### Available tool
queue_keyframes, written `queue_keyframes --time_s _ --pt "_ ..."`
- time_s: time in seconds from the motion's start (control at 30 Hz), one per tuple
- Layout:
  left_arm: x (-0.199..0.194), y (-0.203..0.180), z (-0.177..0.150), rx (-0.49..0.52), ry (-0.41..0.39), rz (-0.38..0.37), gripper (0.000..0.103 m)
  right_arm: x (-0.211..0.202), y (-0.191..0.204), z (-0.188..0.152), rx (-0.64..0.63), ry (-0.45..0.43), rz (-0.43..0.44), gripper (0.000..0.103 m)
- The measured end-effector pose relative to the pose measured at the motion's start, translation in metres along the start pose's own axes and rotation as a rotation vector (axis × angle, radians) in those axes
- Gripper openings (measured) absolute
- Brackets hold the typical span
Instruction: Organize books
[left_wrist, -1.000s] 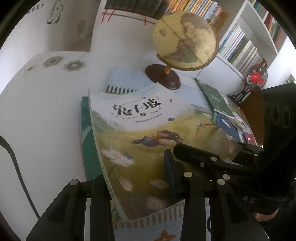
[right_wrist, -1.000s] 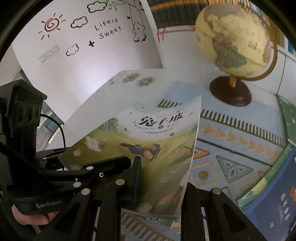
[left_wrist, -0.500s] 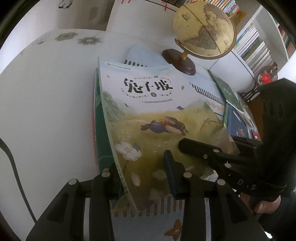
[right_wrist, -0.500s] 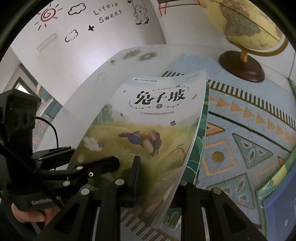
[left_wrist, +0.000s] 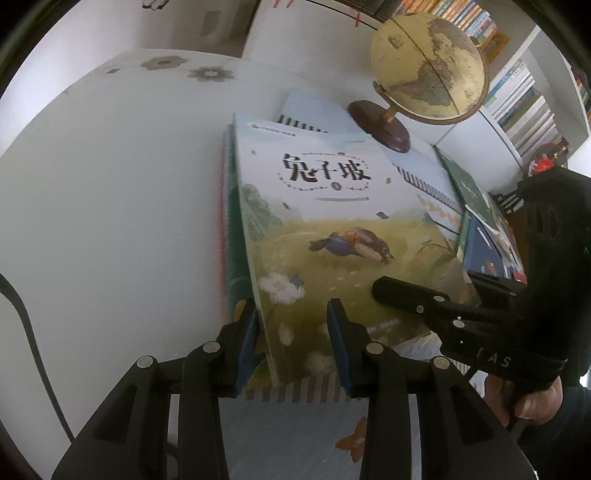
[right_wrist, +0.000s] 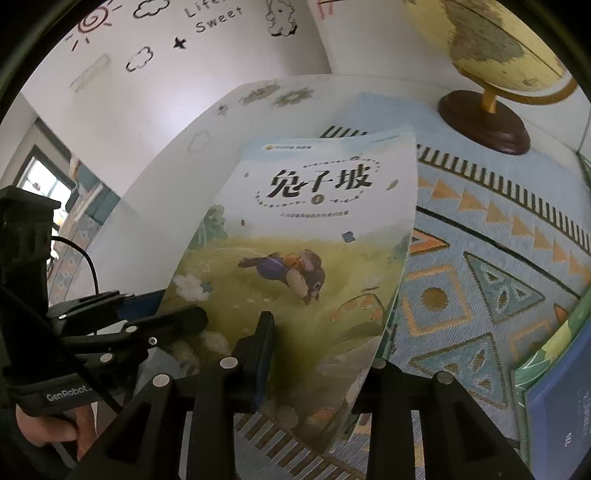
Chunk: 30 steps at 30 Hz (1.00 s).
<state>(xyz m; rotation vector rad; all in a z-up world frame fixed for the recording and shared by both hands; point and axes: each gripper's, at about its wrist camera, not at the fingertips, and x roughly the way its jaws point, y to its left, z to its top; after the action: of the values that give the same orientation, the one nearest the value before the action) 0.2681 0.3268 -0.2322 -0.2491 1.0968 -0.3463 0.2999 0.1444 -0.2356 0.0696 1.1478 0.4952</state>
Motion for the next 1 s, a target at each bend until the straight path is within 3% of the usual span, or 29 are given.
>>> queue_keyframes --time_s 0.17,0.37,0.53,0.8,0.83,0.87,0.9,0.97,1.0 --pt "-0.016 0.009 -0.005 -0.041 -0.023 0.032 0.033 0.0 0.005 -0.006 -0.027 0.021 0.008 0.039" --pt "-0.037 -0.006 -0.015 -0.012 -0.044 0.053 0.035 -0.021 -0.005 -0.036 0.031 0.056 0.009 0.051" --pt "-0.052 -0.039 -0.033 0.046 -0.052 0.038 0.035 -0.04 -0.012 -0.066 0.081 0.066 -0.015 0.051" --pt "-0.056 -0.122 -0.067 0.134 -0.03 -0.028 0.037 -0.116 -0.029 -0.139 0.224 -0.051 -0.038 0.051" --pt "-0.058 -0.135 -0.07 0.143 -0.032 -0.03 0.039 -0.13 -0.034 -0.15 0.242 -0.07 -0.048 0.051" --pt "-0.062 -0.152 -0.075 0.143 -0.04 -0.043 0.049 -0.142 -0.037 -0.16 0.254 -0.092 -0.056 0.051" --pt "-0.068 -0.163 -0.079 0.136 -0.049 -0.068 0.066 -0.156 -0.041 -0.169 0.266 -0.119 -0.066 0.051" --pt "-0.086 -0.193 -0.09 0.118 -0.097 -0.156 0.086 -0.191 -0.051 -0.19 0.283 -0.173 -0.105 0.051" --pt "-0.098 -0.211 -0.098 0.123 -0.137 -0.201 0.091 -0.21 -0.055 -0.201 0.292 -0.201 -0.125 0.051"
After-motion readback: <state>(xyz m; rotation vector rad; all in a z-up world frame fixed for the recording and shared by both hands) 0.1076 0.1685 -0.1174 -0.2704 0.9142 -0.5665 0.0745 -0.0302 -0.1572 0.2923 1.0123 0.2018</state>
